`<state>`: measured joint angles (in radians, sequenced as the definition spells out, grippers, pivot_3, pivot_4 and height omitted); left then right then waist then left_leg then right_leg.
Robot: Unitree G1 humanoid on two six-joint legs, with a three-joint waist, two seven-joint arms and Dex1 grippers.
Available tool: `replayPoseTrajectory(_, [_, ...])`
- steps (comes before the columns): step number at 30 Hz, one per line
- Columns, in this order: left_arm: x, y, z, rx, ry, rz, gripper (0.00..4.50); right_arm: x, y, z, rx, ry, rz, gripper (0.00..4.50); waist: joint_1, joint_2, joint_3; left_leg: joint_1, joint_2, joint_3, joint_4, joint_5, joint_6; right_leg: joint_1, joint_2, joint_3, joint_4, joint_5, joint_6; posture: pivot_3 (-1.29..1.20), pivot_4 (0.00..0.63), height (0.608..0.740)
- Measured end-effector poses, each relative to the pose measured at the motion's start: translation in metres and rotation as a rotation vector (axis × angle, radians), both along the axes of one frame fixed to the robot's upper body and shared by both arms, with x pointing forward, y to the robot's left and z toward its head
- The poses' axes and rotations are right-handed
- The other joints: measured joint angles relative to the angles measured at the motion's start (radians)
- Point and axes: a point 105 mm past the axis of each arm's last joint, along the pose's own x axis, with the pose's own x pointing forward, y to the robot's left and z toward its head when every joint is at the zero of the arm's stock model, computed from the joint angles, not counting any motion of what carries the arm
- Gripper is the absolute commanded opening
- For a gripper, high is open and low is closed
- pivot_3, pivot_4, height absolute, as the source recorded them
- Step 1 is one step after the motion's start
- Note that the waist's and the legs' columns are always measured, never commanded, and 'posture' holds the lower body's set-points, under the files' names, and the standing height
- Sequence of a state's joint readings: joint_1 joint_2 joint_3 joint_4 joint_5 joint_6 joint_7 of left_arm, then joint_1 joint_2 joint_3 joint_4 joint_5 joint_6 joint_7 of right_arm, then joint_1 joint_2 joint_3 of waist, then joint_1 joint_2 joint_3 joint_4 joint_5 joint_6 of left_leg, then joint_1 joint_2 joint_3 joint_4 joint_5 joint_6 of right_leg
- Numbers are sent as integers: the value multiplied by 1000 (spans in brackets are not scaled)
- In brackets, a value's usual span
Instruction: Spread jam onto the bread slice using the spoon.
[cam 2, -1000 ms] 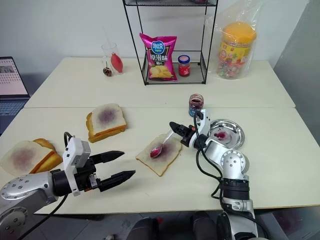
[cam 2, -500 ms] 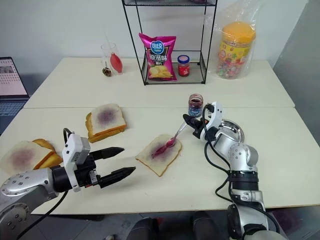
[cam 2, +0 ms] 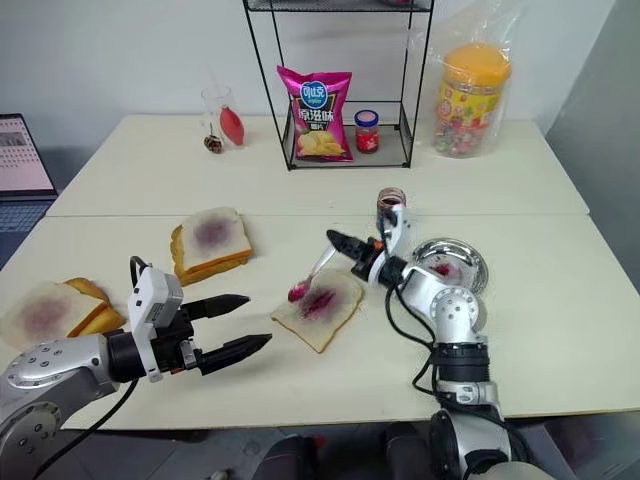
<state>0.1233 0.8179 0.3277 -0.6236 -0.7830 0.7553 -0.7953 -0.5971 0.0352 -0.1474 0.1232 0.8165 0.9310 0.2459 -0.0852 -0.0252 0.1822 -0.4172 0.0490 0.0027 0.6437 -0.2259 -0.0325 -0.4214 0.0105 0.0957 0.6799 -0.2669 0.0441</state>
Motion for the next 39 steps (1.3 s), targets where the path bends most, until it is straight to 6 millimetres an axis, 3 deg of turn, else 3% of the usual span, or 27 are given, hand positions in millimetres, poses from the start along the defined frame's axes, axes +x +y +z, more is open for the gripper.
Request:
replayPoseTrajectory(7, [0,0,0,2,0,0,4500,16,-28,-12,-107,-54,-65,45,-1,0,0,0,0,0,0,0,0,0,1,0,0,0,0,0,150,740])
replayPoseTrajectory(15, [1,-2,1,5,-10,-9,4500,34,-53,1,-114,-112,-154,45,0,0,0,0,0,0,0,0,0,0,1,0,0,0,0,0,150,740])
replayPoseTrajectory(20, [4,-3,4,10,-22,-13,4500,33,-54,14,-68,-110,-151,45,0,0,0,0,0,0,0,0,0,0,1,0,0,0,0,0,150,740])
replayPoseTrajectory(25, [5,-3,4,11,-24,-13,4500,11,-33,42,41,-147,-21,45,-1,0,0,0,1,0,-1,0,0,0,1,0,0,0,0,0,150,740])
replayPoseTrajectory(27, [5,-3,4,12,-23,-14,4500,3,-28,35,37,-137,-8,45,-1,-1,0,0,1,-1,-1,0,0,0,1,-1,0,0,-1,0,150,740])
replayPoseTrajectory(32, [4,-4,2,12,-19,-17,4500,-3,-18,-4,-26,-37,-6,45,-1,0,0,0,0,0,0,0,0,0,1,1,0,0,0,0,150,740])
replayPoseTrajectory(36, [4,-4,2,12,-18,-17,4500,1,-24,-6,-78,-64,-30,45,0,-1,0,0,0,0,0,0,0,0,1,0,0,0,0,0,150,740])
replayPoseTrajectory(39, [4,-4,2,12,-18,-17,4500,6,-39,-8,-123,-75,-64,45,1,-1,0,0,0,0,0,0,0,0,0,0,0,0,0,0,150,740])
